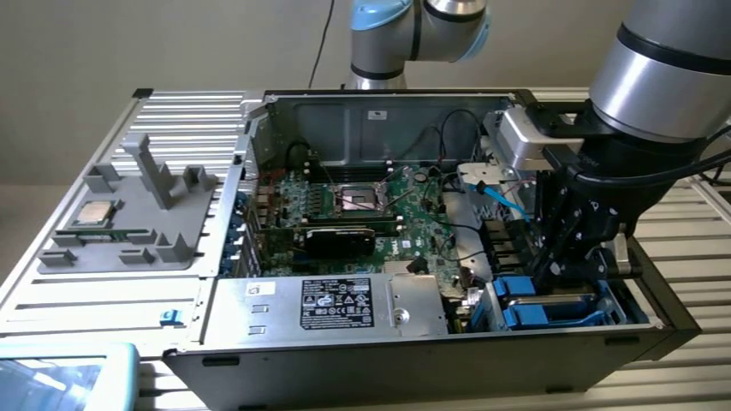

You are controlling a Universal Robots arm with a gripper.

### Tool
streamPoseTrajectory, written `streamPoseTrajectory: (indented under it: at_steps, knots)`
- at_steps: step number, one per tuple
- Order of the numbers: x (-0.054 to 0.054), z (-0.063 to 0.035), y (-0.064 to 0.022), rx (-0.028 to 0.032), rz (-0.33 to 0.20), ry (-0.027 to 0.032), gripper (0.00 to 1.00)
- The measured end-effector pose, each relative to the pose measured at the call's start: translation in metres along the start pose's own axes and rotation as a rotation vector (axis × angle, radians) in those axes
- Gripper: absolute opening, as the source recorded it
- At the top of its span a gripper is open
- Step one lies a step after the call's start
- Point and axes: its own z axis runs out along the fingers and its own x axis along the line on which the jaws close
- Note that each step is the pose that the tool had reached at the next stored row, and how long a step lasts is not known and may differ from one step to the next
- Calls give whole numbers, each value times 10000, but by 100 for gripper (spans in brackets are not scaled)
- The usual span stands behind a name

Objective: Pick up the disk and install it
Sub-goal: 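Insert the second disk wire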

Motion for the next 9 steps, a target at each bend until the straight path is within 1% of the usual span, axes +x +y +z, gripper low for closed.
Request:
streamPoseTrajectory:
  at_steps: [9]
  knots:
    - [2, 0, -12, 1, 0, 0, 16]
